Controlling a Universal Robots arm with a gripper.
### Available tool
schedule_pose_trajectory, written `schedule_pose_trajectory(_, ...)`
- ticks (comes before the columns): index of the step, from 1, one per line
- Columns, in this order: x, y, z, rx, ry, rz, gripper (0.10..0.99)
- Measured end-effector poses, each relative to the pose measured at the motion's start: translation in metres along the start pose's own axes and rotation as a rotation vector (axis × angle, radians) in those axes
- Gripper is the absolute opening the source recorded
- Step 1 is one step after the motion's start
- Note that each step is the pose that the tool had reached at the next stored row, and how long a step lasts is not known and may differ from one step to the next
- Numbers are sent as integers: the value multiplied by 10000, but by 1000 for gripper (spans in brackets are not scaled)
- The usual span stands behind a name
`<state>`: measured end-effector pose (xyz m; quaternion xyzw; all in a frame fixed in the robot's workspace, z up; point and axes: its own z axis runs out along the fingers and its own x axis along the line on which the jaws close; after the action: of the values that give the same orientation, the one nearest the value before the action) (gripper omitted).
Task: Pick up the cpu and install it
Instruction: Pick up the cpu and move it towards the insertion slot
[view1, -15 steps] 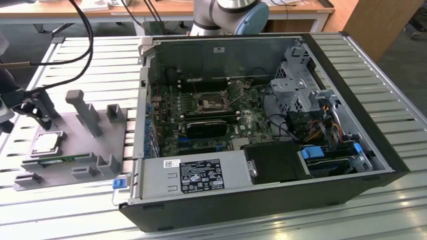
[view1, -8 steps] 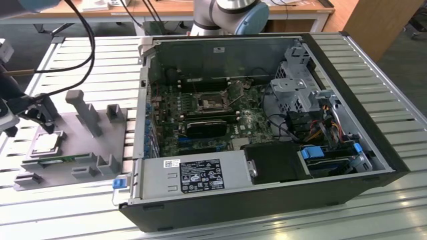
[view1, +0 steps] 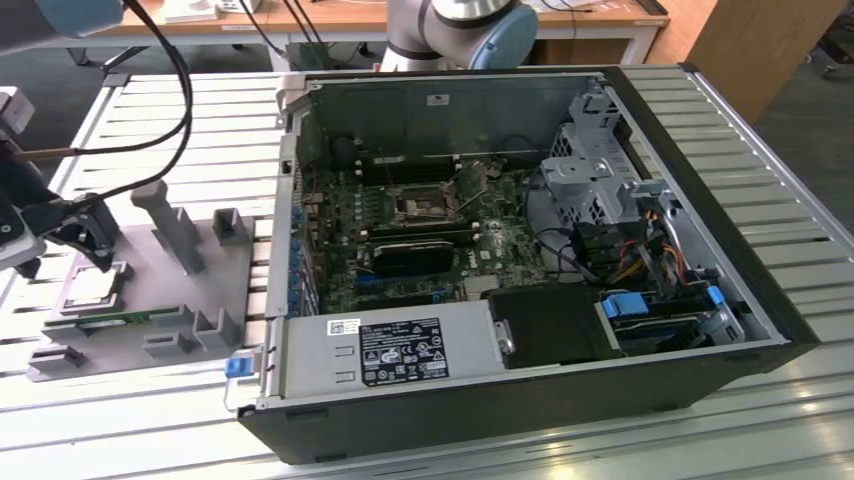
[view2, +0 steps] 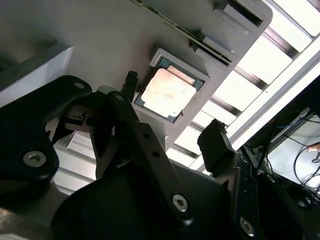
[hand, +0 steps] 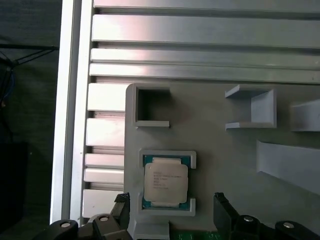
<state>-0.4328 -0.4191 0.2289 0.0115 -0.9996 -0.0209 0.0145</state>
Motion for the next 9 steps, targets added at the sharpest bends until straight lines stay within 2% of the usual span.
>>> schedule_pose_trajectory(9,21,34,165,14,0,-1,761)
